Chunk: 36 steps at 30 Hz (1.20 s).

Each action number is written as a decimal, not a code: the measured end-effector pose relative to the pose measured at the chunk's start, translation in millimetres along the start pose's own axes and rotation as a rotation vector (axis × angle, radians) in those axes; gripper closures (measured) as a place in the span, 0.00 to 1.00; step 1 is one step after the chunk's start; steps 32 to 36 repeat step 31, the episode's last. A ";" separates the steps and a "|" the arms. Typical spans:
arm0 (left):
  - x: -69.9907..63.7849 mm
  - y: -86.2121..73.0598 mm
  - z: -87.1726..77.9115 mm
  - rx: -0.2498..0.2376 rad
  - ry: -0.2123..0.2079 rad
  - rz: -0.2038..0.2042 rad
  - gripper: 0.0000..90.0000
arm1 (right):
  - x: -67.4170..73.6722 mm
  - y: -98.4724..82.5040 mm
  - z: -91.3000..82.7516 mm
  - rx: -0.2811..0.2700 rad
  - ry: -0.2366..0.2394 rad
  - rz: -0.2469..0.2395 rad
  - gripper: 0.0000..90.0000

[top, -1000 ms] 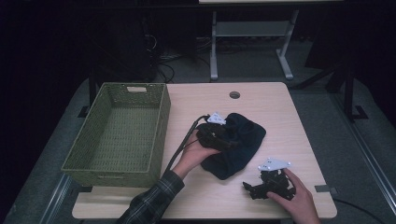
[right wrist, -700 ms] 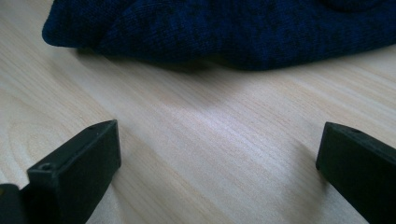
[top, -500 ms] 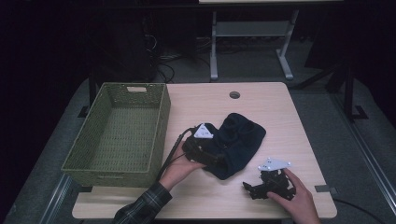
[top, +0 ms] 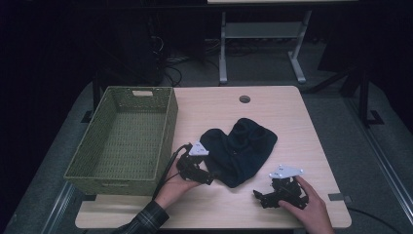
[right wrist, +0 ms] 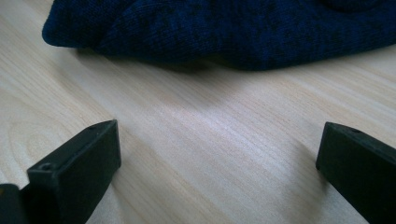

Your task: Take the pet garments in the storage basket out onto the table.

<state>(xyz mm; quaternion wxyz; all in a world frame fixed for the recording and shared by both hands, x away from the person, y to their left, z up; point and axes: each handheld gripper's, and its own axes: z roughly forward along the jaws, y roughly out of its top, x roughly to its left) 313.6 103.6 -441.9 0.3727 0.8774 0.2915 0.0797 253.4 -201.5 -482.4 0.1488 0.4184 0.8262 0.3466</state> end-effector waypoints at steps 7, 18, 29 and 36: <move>-6.3 -16.1 1.1 0.071 0.007 0.000 0.15 | -0.1 0.0 0.0 0.000 0.000 -0.001 0.00; -13.7 -33.4 7.0 0.081 0.084 0.026 0.14 | 0.0 0.0 0.0 0.000 0.000 0.000 0.00; -11.8 -45.3 7.2 -0.022 0.076 0.032 0.14 | 0.0 0.0 0.0 0.000 0.000 0.000 0.00; -11.8 -45.3 7.2 -0.022 0.076 0.032 0.14 | 0.0 0.0 -0.1 0.001 0.000 0.000 0.00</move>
